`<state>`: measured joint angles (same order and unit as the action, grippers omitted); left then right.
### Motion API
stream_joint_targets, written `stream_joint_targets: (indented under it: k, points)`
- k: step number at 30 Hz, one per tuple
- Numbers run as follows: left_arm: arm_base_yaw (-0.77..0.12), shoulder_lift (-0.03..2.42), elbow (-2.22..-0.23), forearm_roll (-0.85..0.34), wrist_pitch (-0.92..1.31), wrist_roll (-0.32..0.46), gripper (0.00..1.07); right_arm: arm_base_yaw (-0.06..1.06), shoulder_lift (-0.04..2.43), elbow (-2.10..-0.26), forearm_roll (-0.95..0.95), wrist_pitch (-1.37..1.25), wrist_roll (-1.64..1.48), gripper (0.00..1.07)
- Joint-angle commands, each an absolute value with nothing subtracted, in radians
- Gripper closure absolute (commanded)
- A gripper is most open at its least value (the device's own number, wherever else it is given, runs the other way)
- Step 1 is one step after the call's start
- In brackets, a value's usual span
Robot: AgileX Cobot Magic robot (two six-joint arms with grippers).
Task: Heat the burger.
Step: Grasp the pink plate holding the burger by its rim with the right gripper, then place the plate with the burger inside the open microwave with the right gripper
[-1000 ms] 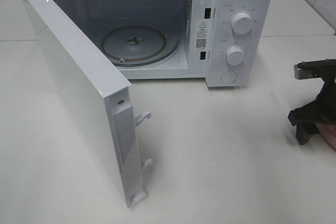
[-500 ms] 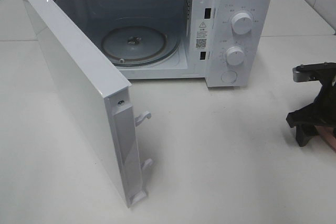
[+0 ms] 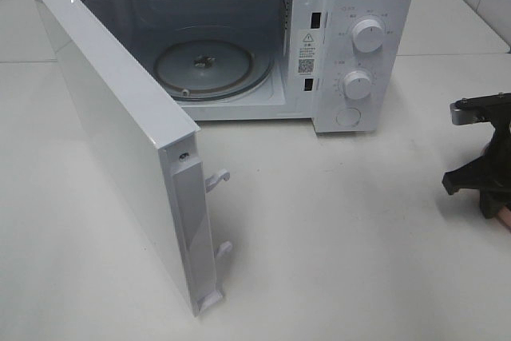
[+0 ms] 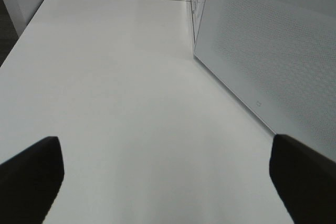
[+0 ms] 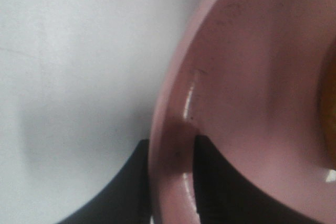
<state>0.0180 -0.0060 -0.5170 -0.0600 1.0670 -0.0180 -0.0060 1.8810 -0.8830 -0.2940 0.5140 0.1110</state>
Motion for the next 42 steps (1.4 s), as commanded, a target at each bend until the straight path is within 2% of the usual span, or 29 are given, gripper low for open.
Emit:
stream_joint_targets:
  k: [1,16,27,42]
  points:
    - [0.017,-0.022,-0.517,-0.065,1.070,-0.018,0.06,-0.011,1.891,-0.880,-0.306,0.515,0.137,1.07]
    - [0.017,-0.022,-0.517,-0.065,1.070,-0.018,0.06,-0.005,1.869,-0.880,-0.288,0.567,0.199,1.07]
    - [0.017,-0.022,-0.517,-0.065,1.070,-0.018,0.06,0.069,1.799,-0.880,-0.393,0.644,0.312,1.07]
    - [0.017,-0.022,-0.517,-0.065,1.070,-0.018,0.06,0.239,1.740,-0.880,-0.504,0.811,0.408,1.07]
